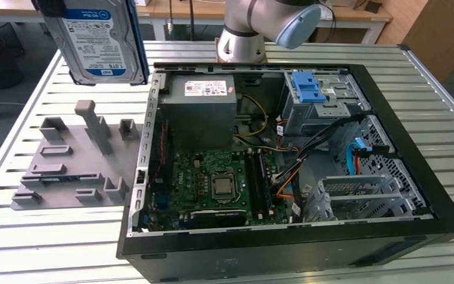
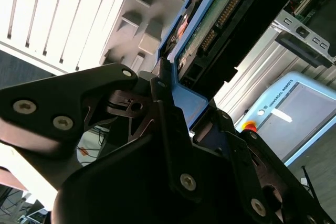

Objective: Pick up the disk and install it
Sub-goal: 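Pick up the disk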

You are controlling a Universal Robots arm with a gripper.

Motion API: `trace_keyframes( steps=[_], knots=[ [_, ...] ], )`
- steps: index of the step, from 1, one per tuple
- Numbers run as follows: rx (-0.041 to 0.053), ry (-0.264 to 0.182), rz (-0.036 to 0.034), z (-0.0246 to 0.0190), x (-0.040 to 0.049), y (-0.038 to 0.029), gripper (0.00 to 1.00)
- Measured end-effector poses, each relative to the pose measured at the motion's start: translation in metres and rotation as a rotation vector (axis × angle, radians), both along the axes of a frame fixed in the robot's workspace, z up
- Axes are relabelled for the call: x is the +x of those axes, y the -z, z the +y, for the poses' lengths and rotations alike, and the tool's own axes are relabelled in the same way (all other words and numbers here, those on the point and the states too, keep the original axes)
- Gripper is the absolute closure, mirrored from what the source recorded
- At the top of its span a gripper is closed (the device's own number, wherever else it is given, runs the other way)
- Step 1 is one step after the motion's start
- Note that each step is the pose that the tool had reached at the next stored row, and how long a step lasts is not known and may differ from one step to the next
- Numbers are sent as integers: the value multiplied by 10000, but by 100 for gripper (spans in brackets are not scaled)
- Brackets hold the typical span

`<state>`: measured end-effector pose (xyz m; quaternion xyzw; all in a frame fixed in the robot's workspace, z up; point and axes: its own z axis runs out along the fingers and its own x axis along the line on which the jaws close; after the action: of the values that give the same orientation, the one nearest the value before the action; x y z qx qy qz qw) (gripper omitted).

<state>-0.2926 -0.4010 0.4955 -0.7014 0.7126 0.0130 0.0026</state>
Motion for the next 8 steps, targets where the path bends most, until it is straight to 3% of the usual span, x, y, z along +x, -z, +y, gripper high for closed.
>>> trace_keyframes(
  steps=[8],
  knots=[
    [0,0,4,-55,141,0,64]
  ],
)
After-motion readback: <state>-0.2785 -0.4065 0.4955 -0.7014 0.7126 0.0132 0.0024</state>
